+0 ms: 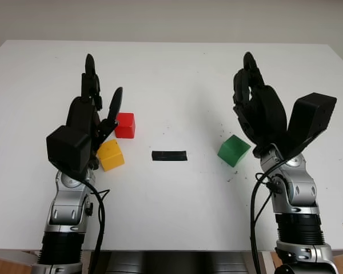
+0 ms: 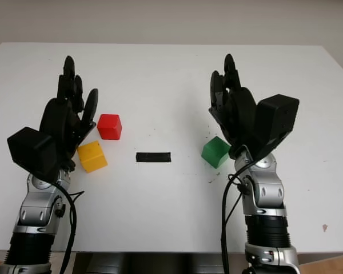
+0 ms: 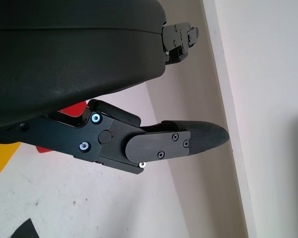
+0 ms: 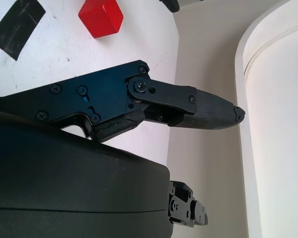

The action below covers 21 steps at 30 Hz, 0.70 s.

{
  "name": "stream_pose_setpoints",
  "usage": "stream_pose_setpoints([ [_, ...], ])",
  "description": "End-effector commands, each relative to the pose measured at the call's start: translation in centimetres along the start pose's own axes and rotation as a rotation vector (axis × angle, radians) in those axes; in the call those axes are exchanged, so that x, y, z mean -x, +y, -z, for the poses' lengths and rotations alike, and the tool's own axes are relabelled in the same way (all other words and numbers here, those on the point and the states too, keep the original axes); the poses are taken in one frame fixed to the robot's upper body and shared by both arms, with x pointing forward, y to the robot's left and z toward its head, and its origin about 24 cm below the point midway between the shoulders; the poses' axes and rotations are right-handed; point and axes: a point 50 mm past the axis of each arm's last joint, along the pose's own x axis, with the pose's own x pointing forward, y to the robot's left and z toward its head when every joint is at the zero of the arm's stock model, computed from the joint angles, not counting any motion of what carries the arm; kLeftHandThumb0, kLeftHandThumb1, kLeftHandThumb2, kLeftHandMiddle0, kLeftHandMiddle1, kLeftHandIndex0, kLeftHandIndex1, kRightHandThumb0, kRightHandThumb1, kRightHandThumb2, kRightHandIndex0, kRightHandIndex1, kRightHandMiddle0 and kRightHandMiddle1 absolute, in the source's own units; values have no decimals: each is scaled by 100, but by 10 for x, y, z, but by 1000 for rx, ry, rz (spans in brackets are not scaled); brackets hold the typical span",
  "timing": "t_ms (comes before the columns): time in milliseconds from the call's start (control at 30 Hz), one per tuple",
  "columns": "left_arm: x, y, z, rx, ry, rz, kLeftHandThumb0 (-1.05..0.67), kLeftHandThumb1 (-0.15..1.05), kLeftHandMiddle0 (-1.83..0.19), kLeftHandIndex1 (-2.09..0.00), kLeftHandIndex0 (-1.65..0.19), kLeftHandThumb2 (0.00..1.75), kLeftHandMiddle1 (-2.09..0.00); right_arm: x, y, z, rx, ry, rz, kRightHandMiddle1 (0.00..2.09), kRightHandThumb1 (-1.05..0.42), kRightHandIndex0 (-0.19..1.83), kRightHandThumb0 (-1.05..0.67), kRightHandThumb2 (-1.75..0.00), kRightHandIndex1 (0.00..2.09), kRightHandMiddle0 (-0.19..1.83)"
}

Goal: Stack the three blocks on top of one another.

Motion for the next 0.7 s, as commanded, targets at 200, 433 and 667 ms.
stream_pose_setpoints([
  [200,0,-1,-4,4,-37,6,-63,105,16,-5,17,48,-5,4,-1,-4,6,0,-4,0,-105,-19,-71,-63,0,-19],
  [433,-6,11,-13,-29,-39,5,-65,105,12,-7,13,43,-7,3,-3,-3,11,4,-14,0,-105,-19,-71,-64,0,-19],
  [667,-39,50,-64,-339,-122,74,-59,105,-23,-21,-17,21,-14,3,-3,-8,22,-8,-2,0,-105,-19,-74,-61,0,-19],
])
